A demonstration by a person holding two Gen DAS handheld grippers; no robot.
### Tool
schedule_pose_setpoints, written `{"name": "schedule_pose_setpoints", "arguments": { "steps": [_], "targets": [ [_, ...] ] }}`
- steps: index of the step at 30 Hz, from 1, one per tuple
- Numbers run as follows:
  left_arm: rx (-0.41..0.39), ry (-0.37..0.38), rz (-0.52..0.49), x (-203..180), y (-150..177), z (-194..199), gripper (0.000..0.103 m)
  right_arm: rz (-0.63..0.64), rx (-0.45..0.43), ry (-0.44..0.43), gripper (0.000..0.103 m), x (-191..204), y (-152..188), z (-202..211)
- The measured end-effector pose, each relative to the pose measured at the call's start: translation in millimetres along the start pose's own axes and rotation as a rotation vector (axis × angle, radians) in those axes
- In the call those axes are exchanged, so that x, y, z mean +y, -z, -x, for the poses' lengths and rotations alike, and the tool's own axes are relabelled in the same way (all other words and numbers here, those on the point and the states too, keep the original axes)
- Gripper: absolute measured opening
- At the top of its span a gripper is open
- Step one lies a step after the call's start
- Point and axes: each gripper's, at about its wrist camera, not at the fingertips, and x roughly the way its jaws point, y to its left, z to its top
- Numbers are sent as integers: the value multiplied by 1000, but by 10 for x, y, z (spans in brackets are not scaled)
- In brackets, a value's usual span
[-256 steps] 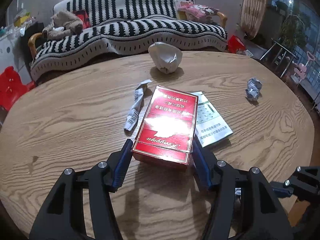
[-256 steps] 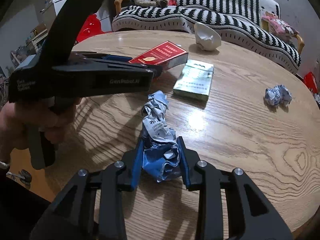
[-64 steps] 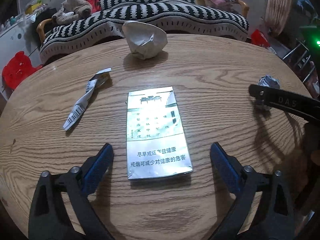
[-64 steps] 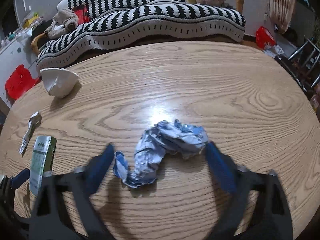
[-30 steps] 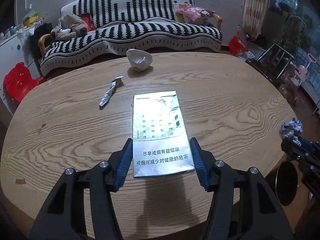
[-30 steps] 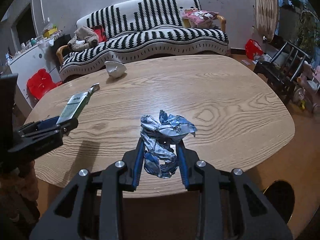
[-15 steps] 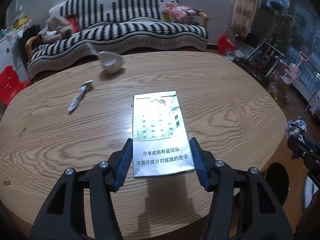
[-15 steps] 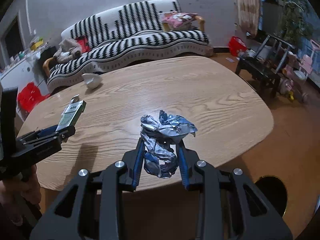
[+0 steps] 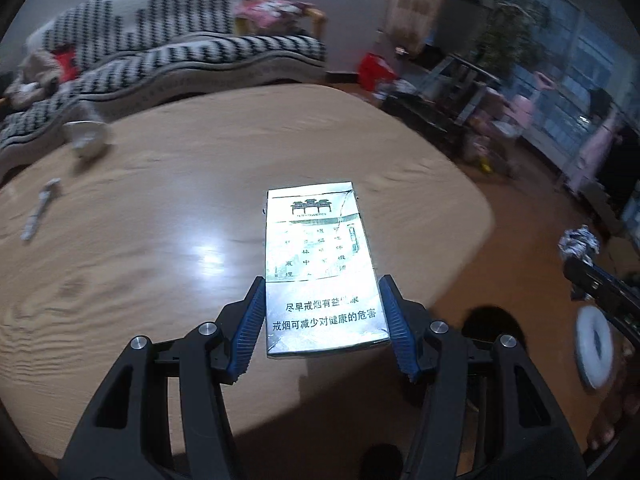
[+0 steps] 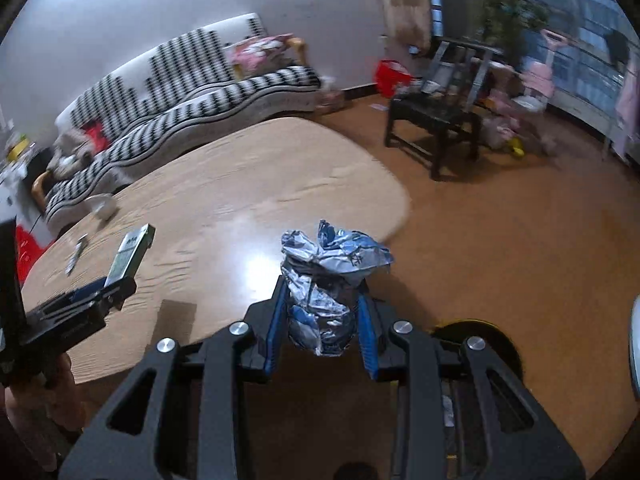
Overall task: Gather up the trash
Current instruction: 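Carry the cigarette pack and foil ball over the black bin, then open both tools to drop the pack and foil into the bin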
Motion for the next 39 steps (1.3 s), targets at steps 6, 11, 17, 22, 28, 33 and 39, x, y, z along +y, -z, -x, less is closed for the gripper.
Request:
{"name": "schedule_pose_setpoints", "arguments": {
  "steps": [6, 11, 17, 22, 28, 33, 39],
  "targets": [
    [9, 123, -137, -803, 197, -154, 56, -109, 35, 84, 32, -700, 145, 78],
    [52, 231, -215, -1327, 434, -305, 56, -210, 124, 149, 32, -1159, 300, 19],
    [115, 321, -264, -1771, 647, -509, 56, -247, 176, 175, 33, -1402, 381, -66],
    [166, 349, -273, -1977, 776, -687, 56, -255, 205, 177, 33, -1479, 398, -153],
    [188, 359, -271, -2090, 814, -793, 56, -255, 217, 178, 33, -1479, 398, -202],
    [200, 367, -269, -2127, 804, -836, 56, -260, 217, 179, 33, -1499, 366, -231],
    [213, 375, -278, -2197, 824, -883, 56, -276, 213, 185, 35, -1540, 362, -243]
  ]
}}
